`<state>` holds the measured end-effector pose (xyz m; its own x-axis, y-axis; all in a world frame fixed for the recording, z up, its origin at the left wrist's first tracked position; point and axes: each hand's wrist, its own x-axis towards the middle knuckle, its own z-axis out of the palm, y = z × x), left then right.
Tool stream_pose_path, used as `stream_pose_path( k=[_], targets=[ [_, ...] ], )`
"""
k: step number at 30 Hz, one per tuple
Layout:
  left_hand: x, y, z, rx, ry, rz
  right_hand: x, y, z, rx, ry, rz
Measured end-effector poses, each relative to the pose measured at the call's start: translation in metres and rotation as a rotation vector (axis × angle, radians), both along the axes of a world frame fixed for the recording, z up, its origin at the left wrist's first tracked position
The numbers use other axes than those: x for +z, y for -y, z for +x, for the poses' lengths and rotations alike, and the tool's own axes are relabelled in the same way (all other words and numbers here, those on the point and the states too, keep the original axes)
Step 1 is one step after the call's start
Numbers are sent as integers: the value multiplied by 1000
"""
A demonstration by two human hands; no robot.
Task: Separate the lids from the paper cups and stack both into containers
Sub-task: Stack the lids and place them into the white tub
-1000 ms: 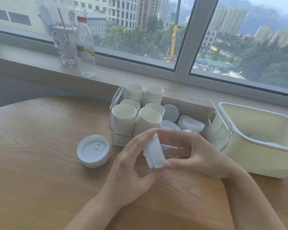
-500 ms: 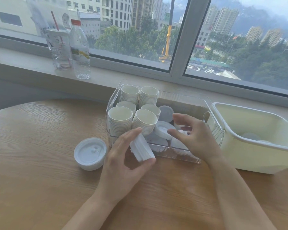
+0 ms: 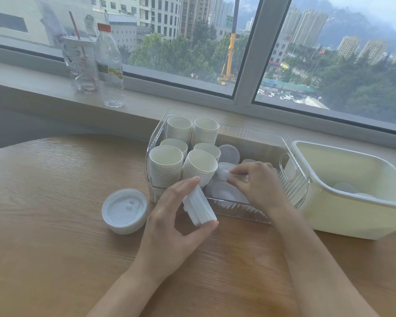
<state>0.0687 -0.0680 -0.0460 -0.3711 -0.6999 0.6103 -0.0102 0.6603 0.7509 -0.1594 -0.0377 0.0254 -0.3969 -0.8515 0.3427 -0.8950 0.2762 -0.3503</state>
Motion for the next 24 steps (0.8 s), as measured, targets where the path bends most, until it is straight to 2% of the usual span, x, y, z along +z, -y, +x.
stream_pose_path(
  k=[4, 7, 13, 24],
  targets=[
    [1, -2, 0, -3, 8, -19, 3, -21, 6, -41, 157, -153],
    [1, -2, 1, -1, 11, -20, 3, -29, 8, -66, 193, -229],
    [0, -1, 1, 0, 25, -15, 2, -32, 3, 45, 250, -223],
    [-1, -2, 0, 18, 27, 15, 4, -38, -5, 93, 360, -276]
  ],
)
